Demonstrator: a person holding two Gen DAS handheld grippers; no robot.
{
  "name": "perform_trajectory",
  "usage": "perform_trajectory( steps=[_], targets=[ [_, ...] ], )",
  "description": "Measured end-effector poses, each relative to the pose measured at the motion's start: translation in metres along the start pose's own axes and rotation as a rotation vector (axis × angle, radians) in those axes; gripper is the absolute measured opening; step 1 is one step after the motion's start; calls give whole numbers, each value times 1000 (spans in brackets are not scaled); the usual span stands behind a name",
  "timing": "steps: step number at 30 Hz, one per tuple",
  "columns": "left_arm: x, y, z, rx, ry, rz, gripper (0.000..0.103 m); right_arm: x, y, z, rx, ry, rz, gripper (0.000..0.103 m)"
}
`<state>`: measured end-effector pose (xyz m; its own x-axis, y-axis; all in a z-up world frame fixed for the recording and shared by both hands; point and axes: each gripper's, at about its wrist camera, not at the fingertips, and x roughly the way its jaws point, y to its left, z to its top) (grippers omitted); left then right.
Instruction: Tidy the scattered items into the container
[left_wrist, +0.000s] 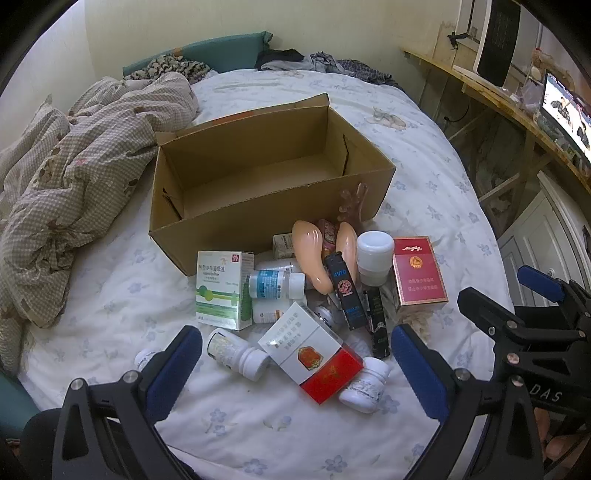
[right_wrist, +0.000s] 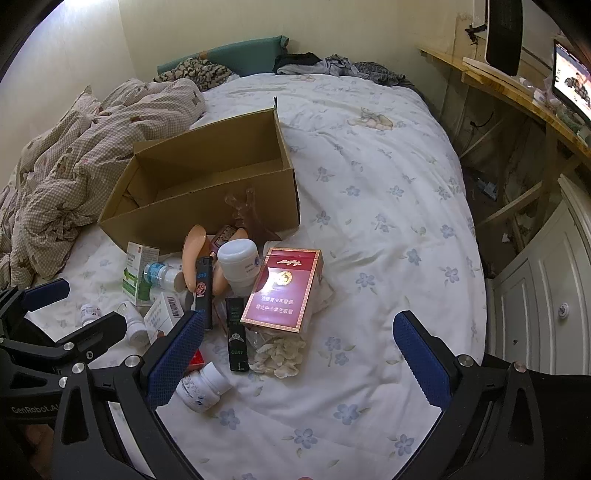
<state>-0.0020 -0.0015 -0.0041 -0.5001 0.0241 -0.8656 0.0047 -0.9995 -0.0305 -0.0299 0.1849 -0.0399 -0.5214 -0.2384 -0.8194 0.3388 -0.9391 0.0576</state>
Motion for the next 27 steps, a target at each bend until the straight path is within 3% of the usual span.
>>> perform_trajectory(
  steps=[27],
  targets=[
    [3,0,0,-1,15,-5,102,3,0,-2,4,12,-4,102]
  ],
)
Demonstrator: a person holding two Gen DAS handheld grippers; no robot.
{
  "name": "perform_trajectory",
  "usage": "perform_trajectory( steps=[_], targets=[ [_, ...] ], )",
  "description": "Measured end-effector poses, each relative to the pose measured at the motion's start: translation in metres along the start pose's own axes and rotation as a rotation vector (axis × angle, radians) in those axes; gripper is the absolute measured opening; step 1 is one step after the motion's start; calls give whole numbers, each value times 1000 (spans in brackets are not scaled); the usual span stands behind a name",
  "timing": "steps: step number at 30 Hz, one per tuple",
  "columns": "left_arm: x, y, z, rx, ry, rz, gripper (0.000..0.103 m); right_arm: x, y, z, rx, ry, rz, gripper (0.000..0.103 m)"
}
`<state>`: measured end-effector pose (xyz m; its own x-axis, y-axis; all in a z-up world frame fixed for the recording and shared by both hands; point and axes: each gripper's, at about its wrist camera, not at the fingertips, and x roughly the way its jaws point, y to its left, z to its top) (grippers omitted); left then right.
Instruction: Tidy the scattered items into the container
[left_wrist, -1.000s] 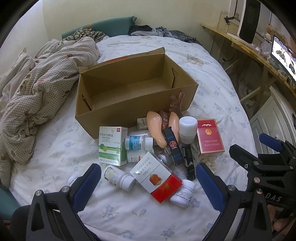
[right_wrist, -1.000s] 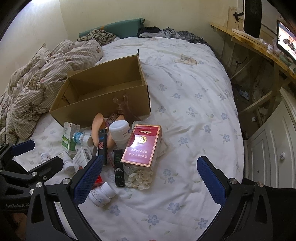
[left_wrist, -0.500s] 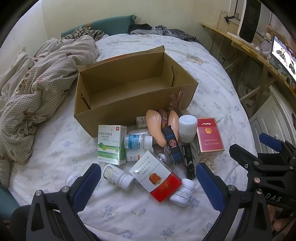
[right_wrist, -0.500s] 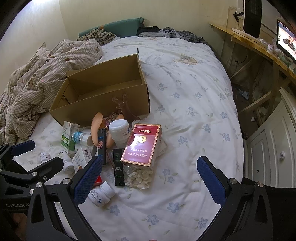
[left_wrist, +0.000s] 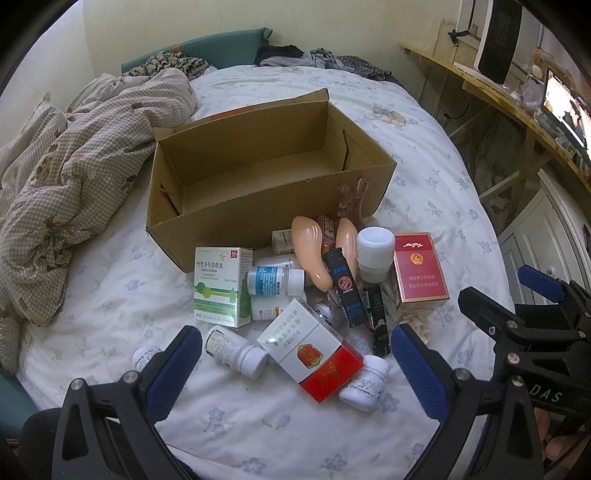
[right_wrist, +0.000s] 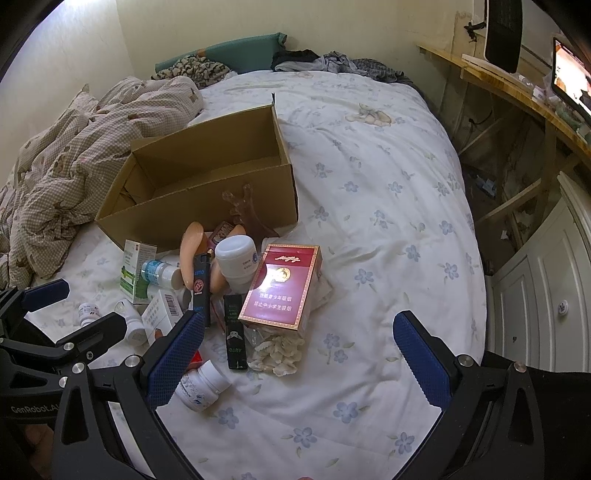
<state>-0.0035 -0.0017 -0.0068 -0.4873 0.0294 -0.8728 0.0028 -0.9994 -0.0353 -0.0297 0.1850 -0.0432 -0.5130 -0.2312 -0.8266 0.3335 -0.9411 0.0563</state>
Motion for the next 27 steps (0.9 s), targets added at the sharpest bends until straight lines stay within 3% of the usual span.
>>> perform_trajectory(
  steps=[24,27],
  targets=[
    [1,2,1,-1,5,-6,102,0,-2,1,10,3,12,102],
    [-3,19,7,-55,-2,-29,102,-5,-8,4,42,-16,8,102]
  ],
)
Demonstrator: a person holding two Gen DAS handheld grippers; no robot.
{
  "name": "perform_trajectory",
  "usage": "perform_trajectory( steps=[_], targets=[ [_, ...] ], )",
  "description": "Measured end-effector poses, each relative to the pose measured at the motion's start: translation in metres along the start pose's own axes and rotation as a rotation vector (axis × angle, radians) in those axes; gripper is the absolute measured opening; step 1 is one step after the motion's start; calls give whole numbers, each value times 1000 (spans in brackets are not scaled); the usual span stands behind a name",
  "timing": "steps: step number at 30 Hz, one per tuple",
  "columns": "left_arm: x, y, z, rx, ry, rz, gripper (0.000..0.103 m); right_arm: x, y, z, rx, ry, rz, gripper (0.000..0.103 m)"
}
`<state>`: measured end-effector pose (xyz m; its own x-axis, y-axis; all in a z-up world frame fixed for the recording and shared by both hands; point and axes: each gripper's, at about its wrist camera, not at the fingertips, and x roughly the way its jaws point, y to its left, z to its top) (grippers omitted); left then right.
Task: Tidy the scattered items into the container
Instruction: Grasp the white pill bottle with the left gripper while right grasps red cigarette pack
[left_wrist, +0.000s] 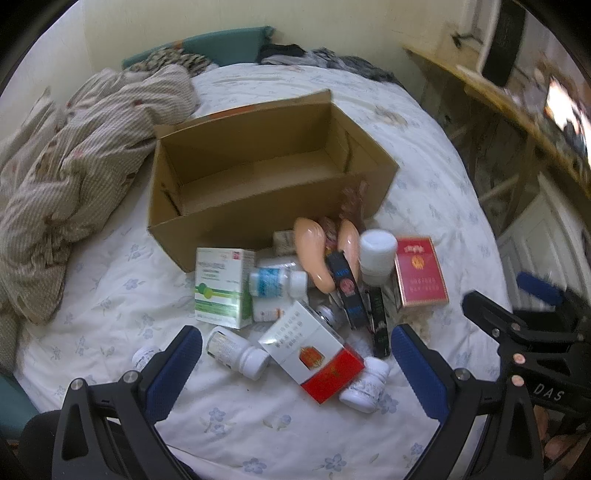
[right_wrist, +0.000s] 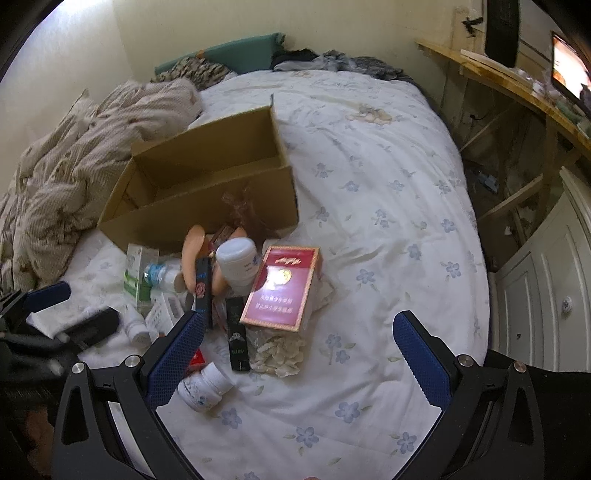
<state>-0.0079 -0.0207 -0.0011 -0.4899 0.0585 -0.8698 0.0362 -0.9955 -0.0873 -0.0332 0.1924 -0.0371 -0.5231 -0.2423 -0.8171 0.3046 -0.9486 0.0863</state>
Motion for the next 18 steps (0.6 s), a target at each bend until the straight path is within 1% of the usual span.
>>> perform_trajectory(
  steps=[2,4,7,10,12,15,18],
  targets=[
    [-4,19,6,-64,-8,-5,102,-3,-3,2,19,-8,8,102],
    [-6,41,11,-134,1,17,102,-4,-5,3,35,1,39,102],
    [-8,57,18,-177,14,20,102,-3,-8,2,53,21,63,102],
    [-5,69,30,-173,55,48,102,-6,-11,3,74,25,72,102],
    [6,82,39,-182,136,48,102,-8,-13,4,79,25,78,102],
    [38,107,45,-251,351,-24,102,-14,-16,5,94,12,111,102],
    [69,127,36,-333,545,-50,102,-20,-17,5,88,-10,115,102]
  ],
)
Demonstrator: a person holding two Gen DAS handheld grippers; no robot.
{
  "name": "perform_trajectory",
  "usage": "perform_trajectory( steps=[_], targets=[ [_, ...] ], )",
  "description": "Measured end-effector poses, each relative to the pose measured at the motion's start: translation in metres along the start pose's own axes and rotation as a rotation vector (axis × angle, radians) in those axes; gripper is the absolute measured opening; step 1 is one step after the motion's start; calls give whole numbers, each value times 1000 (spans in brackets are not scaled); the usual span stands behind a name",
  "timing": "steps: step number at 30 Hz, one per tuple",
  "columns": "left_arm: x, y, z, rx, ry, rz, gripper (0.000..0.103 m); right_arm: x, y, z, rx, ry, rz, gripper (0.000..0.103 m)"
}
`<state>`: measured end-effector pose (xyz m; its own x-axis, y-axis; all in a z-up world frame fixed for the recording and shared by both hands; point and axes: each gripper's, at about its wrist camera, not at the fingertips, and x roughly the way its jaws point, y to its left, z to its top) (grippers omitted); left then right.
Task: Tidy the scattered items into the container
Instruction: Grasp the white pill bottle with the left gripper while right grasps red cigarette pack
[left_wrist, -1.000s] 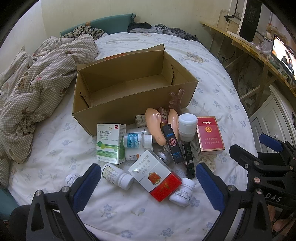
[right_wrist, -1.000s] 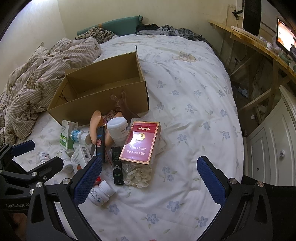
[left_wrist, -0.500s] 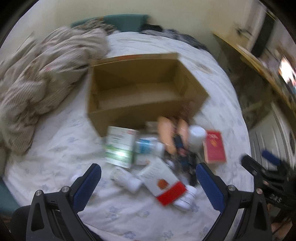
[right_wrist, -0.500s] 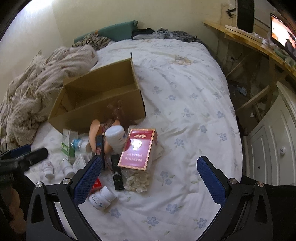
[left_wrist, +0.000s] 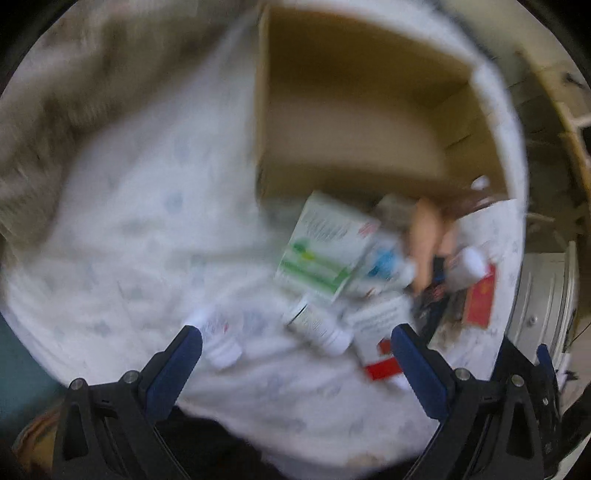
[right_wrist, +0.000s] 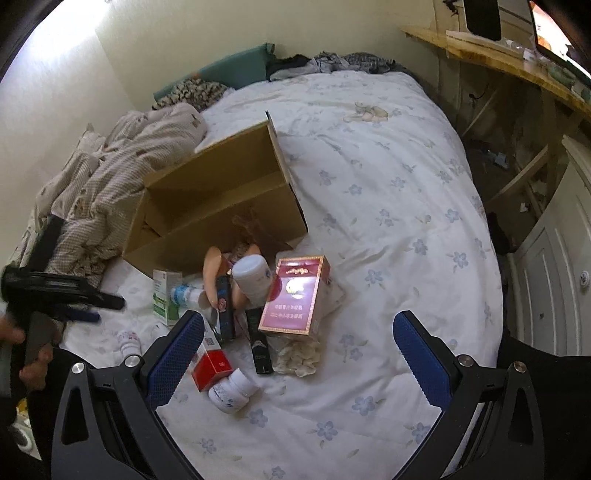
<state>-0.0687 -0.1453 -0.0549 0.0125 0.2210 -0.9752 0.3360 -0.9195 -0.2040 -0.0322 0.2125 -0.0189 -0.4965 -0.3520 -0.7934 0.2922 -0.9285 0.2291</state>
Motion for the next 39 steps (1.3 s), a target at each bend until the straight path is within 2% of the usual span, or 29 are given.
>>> perform_trajectory(
  steps=[1,5,7,9,11,15,17,19,21,25,28,31,33,35,36,37,39],
  targets=[
    [8,6,5,-19,57,5,102,-1,0,0,-3,-2,1,102],
    [25,13,15,23,157,165,102,-2,0,1,1,2,17,102],
    [32,18,18,10,184,187,101,-3,-2,3,11,2,28,102],
    [45,20,20,14,220,205,95,-4,-2,5,17,-1,38,102],
    [63,19,18,36,274,243,79,-4,-1,5,11,-4,40,102],
    [87,13,12,80,355,315,69,-1,-2,4,11,10,39,102],
    [93,9,9,115,363,370,49,1,-6,4,30,23,55,102],
    [95,8,4,127,362,385,49,0,-7,4,37,26,63,102],
    [91,4,0,145,337,374,49,0,-7,4,38,27,68,102],
    [67,-4,-12,185,229,373,49,1,-5,3,23,30,68,102],
    [44,-12,-25,240,126,382,49,3,-6,3,17,33,73,102],
    [20,-16,-42,279,18,339,49,5,-11,3,23,39,80,102],
    [1,-19,-53,296,-68,287,49,9,-20,4,50,53,105,99],
    [-23,-26,-55,297,-156,252,48,15,-34,5,101,78,149,89],
    [-37,-31,-57,297,-221,224,49,19,-42,5,133,90,164,87],
    [-51,-41,-48,302,-272,203,48,24,-49,4,158,109,156,87],
    [-80,-54,-53,314,-419,129,49,35,-56,1,175,155,102,87]
  ],
)
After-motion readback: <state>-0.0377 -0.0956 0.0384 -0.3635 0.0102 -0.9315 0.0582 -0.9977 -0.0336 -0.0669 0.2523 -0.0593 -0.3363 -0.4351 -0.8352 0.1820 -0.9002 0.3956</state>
